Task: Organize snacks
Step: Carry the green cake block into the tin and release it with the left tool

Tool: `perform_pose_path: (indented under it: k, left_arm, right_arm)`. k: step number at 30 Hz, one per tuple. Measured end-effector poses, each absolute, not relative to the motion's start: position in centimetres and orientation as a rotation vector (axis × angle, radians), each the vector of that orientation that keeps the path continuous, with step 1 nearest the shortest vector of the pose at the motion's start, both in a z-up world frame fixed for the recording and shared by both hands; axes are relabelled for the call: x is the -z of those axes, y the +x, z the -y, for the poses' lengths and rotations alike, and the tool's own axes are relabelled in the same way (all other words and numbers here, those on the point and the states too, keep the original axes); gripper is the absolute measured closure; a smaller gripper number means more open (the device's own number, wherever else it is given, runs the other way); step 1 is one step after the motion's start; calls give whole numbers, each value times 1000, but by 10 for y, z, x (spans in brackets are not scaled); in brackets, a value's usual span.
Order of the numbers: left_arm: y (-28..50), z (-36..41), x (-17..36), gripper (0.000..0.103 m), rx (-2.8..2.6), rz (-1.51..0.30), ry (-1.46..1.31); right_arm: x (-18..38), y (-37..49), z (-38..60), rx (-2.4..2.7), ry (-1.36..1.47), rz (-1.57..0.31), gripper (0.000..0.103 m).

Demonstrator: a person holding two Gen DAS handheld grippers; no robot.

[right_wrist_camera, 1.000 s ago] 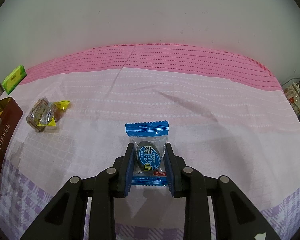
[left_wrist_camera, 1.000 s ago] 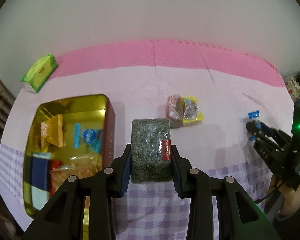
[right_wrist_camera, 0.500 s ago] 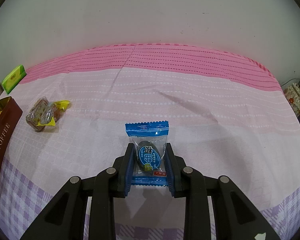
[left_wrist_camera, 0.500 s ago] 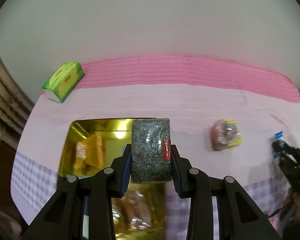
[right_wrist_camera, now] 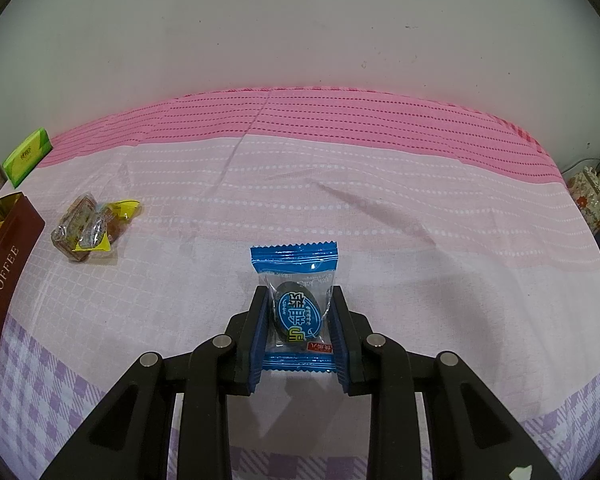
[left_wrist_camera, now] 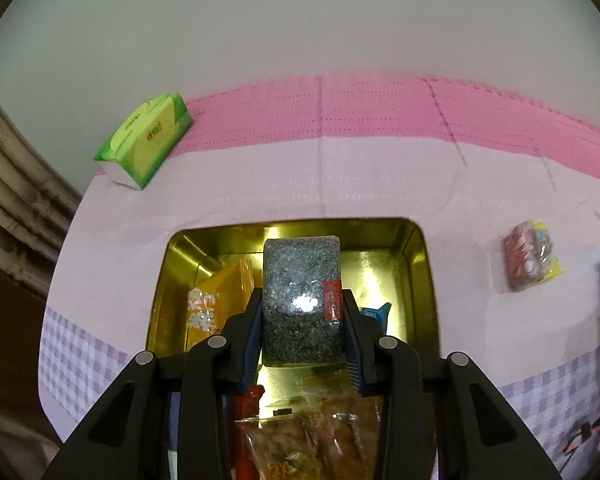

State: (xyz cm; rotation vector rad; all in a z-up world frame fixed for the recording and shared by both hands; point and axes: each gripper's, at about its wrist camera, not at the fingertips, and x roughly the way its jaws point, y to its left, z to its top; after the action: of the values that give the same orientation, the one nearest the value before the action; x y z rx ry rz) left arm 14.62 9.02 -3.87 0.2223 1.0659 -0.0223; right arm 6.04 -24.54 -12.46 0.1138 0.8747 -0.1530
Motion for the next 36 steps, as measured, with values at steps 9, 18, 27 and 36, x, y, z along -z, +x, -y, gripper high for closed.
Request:
perform_pose_path:
  k: [9,18,27,36]
  left_arm:
    - [152,-98,60,67,15,-1111,224]
    - [152,-105,72,66,-4,-1143,227]
    - [153,-103,73,66,-4,-1143,232]
    - [149,-100,61,66,1,-1111,259]
  right_arm:
    - [125,61,246,152,113,-875,77]
    - [124,61,246,151,113,-875,77]
    - [124,61,246,152,111,-876,76]
    - [124,61,246,153,109,-876,76]
